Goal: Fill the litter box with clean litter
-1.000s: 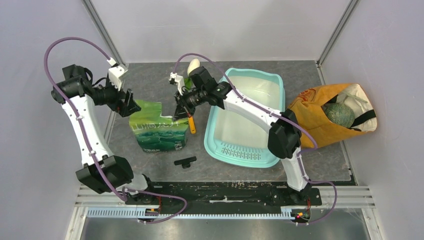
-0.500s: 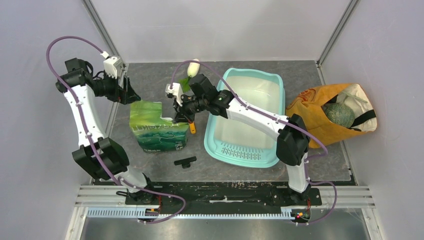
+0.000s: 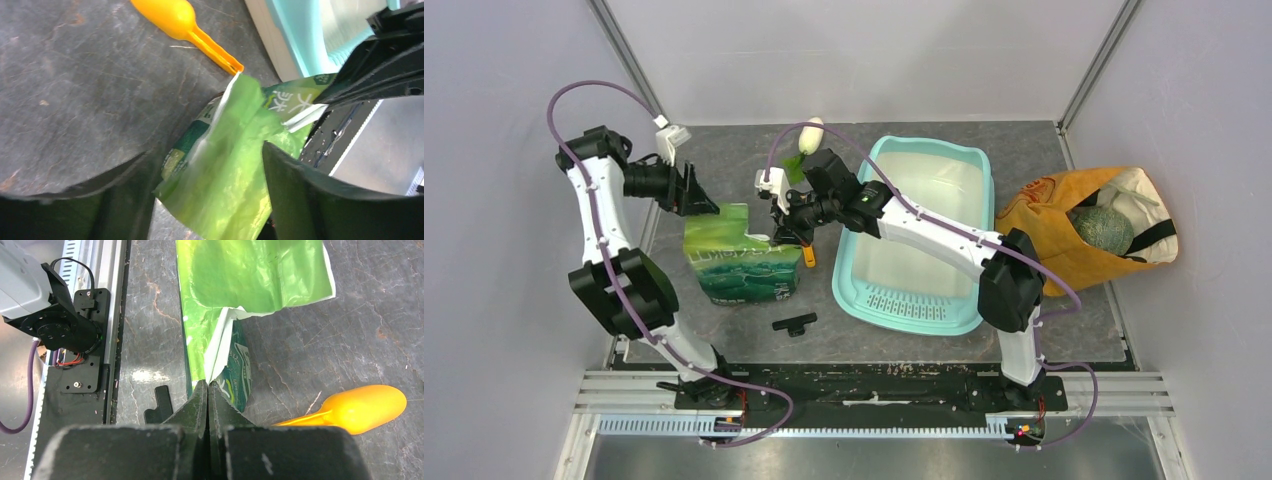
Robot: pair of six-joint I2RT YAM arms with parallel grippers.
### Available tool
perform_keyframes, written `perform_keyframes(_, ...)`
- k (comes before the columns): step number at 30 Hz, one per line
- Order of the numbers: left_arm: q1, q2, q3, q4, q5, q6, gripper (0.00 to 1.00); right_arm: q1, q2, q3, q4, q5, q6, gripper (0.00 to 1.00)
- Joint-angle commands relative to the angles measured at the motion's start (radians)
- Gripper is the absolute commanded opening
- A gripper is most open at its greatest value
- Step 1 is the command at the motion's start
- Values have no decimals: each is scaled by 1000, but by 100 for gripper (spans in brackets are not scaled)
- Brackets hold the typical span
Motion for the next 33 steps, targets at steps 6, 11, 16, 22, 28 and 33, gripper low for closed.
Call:
perform_keyframes(6, -94, -148, -85, -114, -79, 158, 45, -3, -47, -2, 21, 41, -35, 0)
perform_keyframes(11, -99, -157, -42, -115, -110, 173, 2, -3, -24, 16, 46, 116, 19, 0)
perform_keyframes(16, -76, -200, 85, -111, -34, 208, 2, -3, 21, 84, 77, 181, 88, 0)
perform_keyframes(22, -19, -280, 188, -82, 72, 316, 2, -3, 69, 226, 91, 296, 175, 0)
perform_keyframes(28, -17, -339, -4, -113, -4, 564, 2, 1, 142, 283, 37, 298, 211, 0)
perform_keyframes(33, -13, -352, -158, -69, -90, 688, 2, 7, 170, 264, -2, 274, 234, 0)
